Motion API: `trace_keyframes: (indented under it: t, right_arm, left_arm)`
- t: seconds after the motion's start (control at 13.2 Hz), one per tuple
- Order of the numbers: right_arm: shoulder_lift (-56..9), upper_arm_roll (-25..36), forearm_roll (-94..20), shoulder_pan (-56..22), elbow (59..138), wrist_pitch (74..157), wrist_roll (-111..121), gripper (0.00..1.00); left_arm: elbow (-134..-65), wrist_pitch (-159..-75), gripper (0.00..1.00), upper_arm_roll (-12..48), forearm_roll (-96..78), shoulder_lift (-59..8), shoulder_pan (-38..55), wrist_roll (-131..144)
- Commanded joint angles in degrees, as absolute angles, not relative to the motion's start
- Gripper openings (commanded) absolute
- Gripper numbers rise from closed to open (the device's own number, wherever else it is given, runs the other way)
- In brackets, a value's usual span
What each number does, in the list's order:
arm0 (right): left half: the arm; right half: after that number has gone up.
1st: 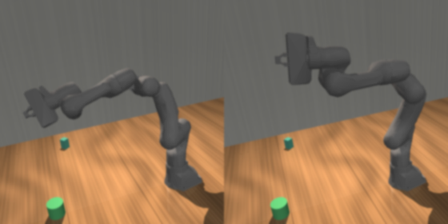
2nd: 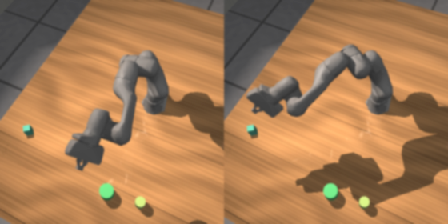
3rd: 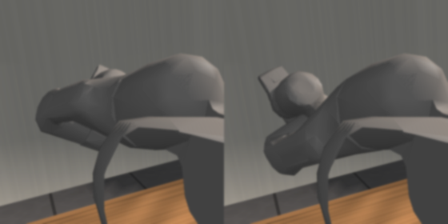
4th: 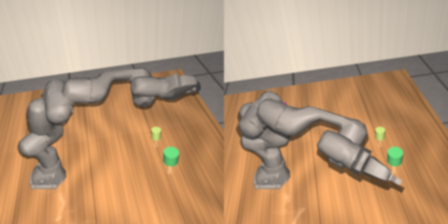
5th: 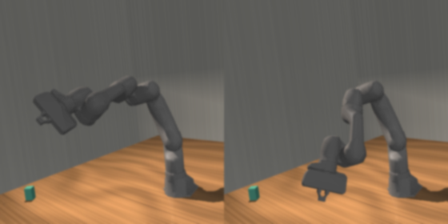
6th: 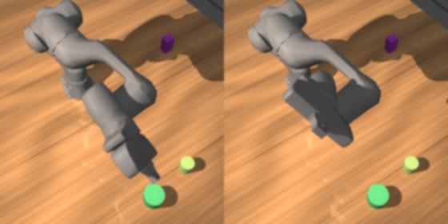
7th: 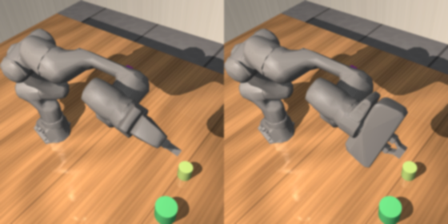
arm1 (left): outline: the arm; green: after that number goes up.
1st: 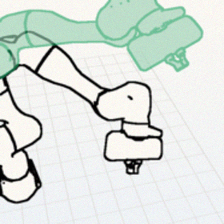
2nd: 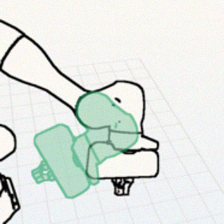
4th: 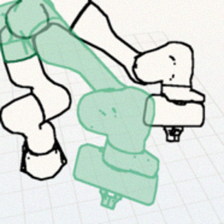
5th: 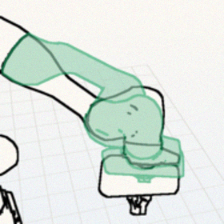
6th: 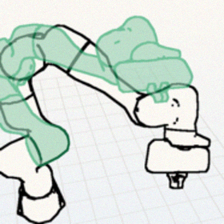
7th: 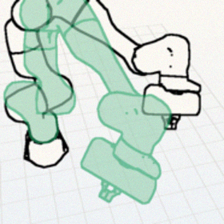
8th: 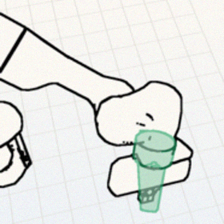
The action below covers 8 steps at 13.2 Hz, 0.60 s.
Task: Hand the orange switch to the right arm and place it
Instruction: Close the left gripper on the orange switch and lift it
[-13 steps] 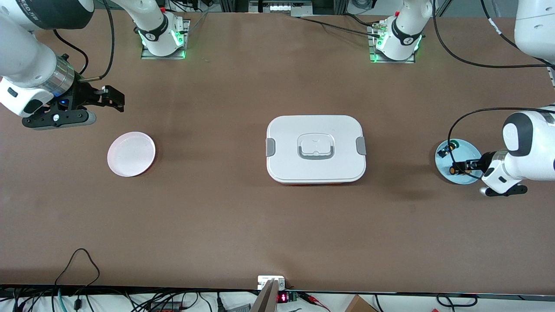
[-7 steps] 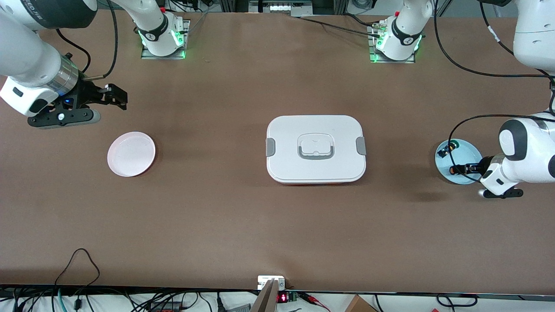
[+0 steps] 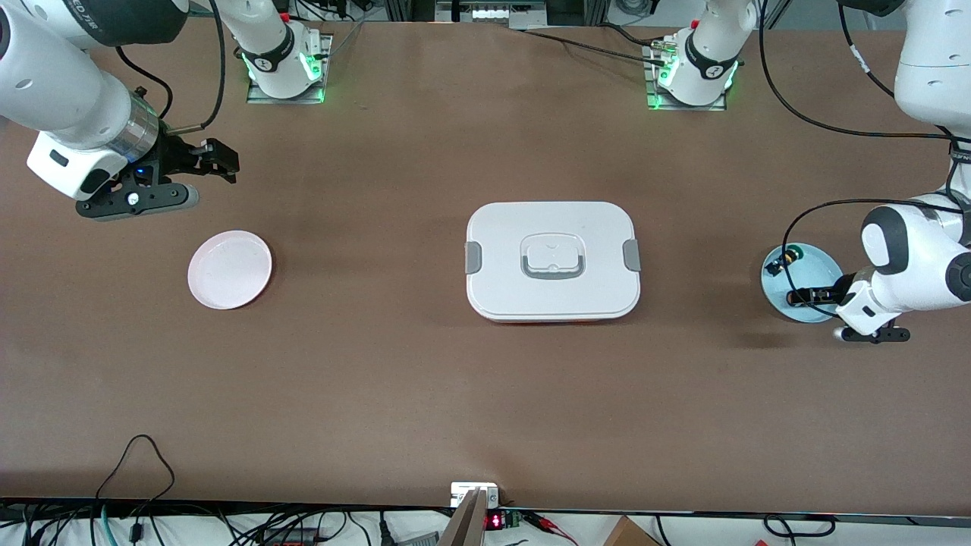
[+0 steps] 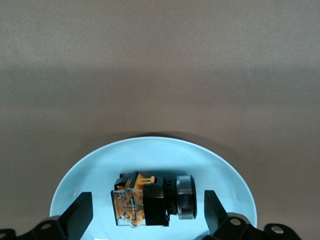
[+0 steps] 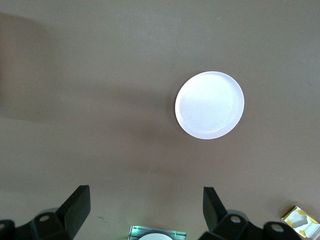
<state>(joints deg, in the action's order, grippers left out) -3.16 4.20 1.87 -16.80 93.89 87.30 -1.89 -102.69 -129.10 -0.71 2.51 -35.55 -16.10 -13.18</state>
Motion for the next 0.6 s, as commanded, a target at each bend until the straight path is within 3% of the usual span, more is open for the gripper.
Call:
trace_keyframes:
  t: [0.0, 0.38, 0.53]
  right_arm:
    - [-3.1, 4.6, 0.9, -16.7, 93.3, 86.0, -1.8, 1.00]
    - [-3.4, 4.6, -3.9, -16.7, 93.3, 84.4, -1.4, 1.00]
    - [-3.4, 4.7, -6.5, -16.6, 93.3, 83.1, -1.6, 1.00]
  left_arm:
    - [-103.9, -131.3, 0.97, -0.2, 3.3, -36.3, -17.0, -14.1]
    - [-104.6, -131.0, 0.97, 0.3, 3.3, -35.9, -17.1, -14.1]
    - [-105.3, -130.9, 0.92, 0.3, 3.2, -35.9, -17.1, -14.1]
